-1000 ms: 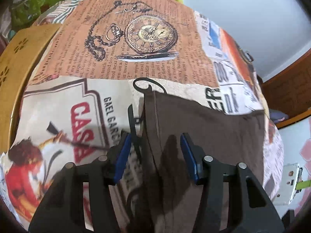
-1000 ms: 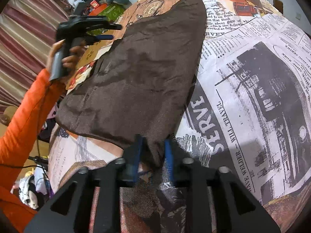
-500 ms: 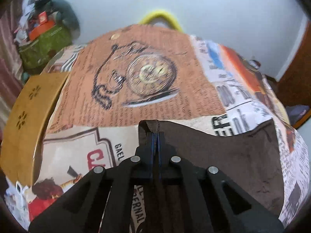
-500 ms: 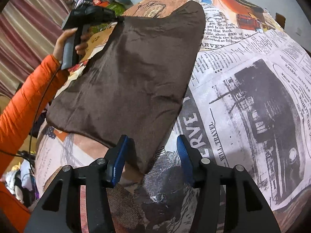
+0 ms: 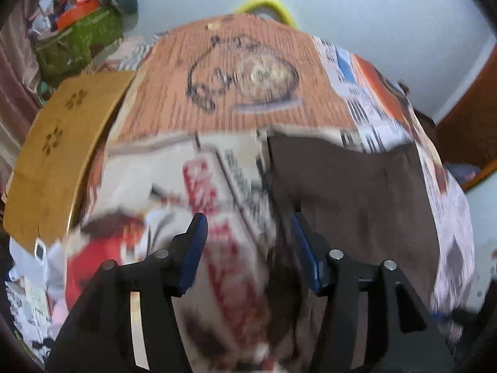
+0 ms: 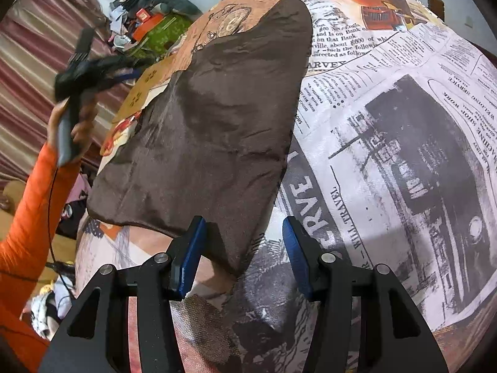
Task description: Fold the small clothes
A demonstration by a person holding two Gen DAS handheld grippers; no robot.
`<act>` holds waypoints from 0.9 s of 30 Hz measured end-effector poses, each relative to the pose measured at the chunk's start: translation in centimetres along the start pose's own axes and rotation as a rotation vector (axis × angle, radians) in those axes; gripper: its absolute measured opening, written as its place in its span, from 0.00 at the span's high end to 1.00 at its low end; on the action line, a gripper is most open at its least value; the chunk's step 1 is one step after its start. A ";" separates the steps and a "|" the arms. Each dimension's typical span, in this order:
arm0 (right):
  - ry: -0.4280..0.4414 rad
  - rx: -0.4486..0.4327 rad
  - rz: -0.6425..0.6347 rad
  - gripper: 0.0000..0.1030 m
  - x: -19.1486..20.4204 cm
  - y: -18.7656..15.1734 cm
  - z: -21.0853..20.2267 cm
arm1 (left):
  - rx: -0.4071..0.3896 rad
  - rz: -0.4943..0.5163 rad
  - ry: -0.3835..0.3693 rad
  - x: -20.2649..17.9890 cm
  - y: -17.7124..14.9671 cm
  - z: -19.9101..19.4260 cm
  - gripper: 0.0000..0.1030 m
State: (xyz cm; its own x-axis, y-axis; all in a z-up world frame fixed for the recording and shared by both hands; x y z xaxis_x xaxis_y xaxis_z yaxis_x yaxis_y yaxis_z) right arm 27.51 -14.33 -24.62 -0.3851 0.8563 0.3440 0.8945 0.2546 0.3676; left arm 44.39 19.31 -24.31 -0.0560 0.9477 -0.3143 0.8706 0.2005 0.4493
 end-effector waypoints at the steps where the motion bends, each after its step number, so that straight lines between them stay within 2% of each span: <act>1: 0.007 -0.003 -0.002 0.54 0.2 0.0 0.0 | 0.015 0.001 -0.017 0.0 -1.2 -0.4 0.47; 5: 0.021 -0.004 -0.008 0.54 0.9 0.3 0.5 | 0.100 -0.007 -0.109 -0.7 -6.6 -0.9 0.47; 8: 0.027 -0.004 -0.003 0.54 1.3 0.6 1.0 | 0.165 -0.073 -0.196 -1.5 -9.8 -1.0 0.47; 11: 0.005 -0.003 -0.017 0.58 1.6 0.8 1.4 | 0.187 -0.133 -0.282 -2.1 -11.8 -1.1 0.47; 13: -0.012 -0.001 -0.036 0.59 1.9 0.6 1.4 | 0.207 -0.138 -0.294 -2.7 -12.6 -1.0 0.47; 16: -0.047 -0.005 -0.078 0.62 2.4 0.6 1.6 | 0.205 -0.099 -0.263 -3.5 -13.3 -0.8 0.46; 19: -0.048 -0.005 -0.097 0.69 2.6 0.8 1.8 | 0.200 -0.067 -0.250 -4.3 -13.5 -0.5 0.44; 21: -0.047 -0.008 -0.099 0.79 2.6 1.1 2.2 | 0.186 -0.041 -0.239 -5.2 -13.7 -0.4 0.44; 22: -0.046 -0.008 -0.098 0.82 2.7 1.3 2.3 | 0.175 -0.028 -0.225 -5.5 -13.7 -0.3 0.50; 23: -0.046 -0.009 -0.094 0.90 2.7 1.4 2.4 | 0.162 -0.014 -0.200 -6.0 -13.8 -0.3 0.56; 24: -0.044 -0.008 -0.087 0.92 2.6 1.5 2.4 | 0.158 -0.016 -0.173 -6.0 -13.7 -0.1 0.69; 25: -0.038 -0.010 -0.082 0.93 2.5 1.4 2.3 | 0.155 -0.025 -0.163 -6.0 -13.7 -0.1 0.87; 26: -0.031 -0.015 -0.077 0.94 2.5 1.3 2.0 | 0.157 -0.050 -0.208 -6.0 -13.7 -0.2 0.93; 27: -0.023 -0.018 -0.073 0.94 2.3 0.9 1.7 | 0.152 -0.069 -0.223 -5.9 -13.9 -0.4 0.96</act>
State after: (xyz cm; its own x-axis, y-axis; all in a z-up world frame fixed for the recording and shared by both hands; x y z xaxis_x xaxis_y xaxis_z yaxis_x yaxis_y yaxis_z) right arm 27.85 -11.38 -24.92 -0.4438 0.8457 0.2963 0.8598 0.3086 0.4069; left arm 32.43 11.06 -28.32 -0.0231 0.8516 -0.5237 0.9326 0.2071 0.2956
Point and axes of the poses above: each gripper's, at about its wrist camera, not at the fingertips, and z roughly the way its jaws point, x to its left, y to its top, the point moved 2 cm from there along z, roughly the way its jaws point, and after that the axes turned 11 degrees about -y, right-handed, at the moved point
